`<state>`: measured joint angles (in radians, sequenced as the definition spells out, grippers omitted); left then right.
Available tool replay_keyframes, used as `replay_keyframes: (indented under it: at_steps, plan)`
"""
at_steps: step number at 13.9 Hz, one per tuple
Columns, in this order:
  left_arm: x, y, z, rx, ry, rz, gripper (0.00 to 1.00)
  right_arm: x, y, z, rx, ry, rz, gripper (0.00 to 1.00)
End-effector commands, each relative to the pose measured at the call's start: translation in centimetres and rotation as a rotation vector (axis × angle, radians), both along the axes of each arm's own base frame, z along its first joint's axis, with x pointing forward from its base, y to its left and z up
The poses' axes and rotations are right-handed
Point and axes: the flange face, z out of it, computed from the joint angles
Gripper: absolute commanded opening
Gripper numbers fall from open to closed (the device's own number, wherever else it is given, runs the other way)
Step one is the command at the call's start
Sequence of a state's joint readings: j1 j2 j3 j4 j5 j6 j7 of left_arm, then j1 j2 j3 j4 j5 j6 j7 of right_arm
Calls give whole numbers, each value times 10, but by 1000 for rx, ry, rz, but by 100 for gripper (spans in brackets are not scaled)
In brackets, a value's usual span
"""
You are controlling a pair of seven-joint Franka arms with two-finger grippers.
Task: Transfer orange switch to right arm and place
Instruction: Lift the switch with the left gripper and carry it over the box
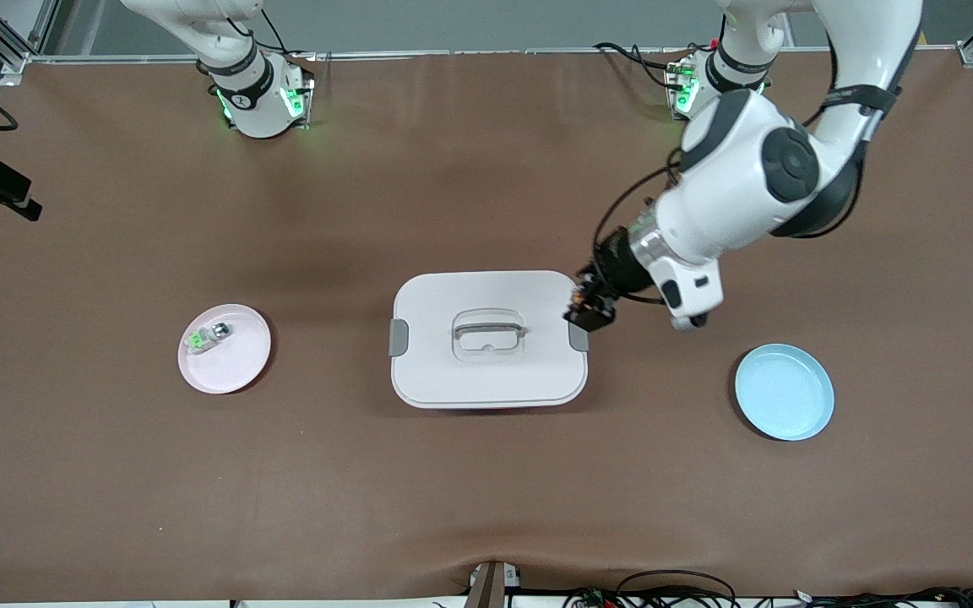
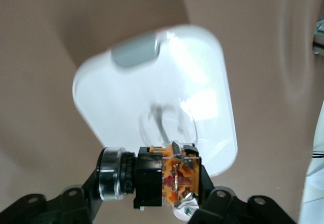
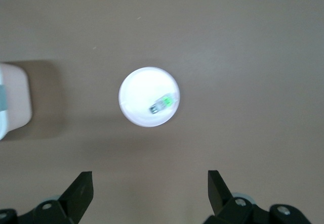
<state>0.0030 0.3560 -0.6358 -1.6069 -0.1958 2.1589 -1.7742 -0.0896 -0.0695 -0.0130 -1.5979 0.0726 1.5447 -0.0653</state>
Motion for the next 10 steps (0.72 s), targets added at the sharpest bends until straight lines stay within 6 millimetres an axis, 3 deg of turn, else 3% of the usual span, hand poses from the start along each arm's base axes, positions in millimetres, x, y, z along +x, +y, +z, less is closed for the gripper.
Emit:
replay_keyframes:
  at_steps: [1,3,5,8,10]
  plan:
    - [-4,-44,19,-67,109,151,0,-7,3,1,141,12,-1,100]
    - [-2,-68,35,-119,170,257,0,-6,22,-12,177,41,24,100]
    - [-11,-92,52,-158,202,318,0,-9,52,-27,287,72,59,100]
    - [-29,-119,60,-197,224,375,0,-10,100,-31,435,92,108,100]
    - [-33,-125,63,-212,246,421,0,-13,139,-38,520,115,151,100]
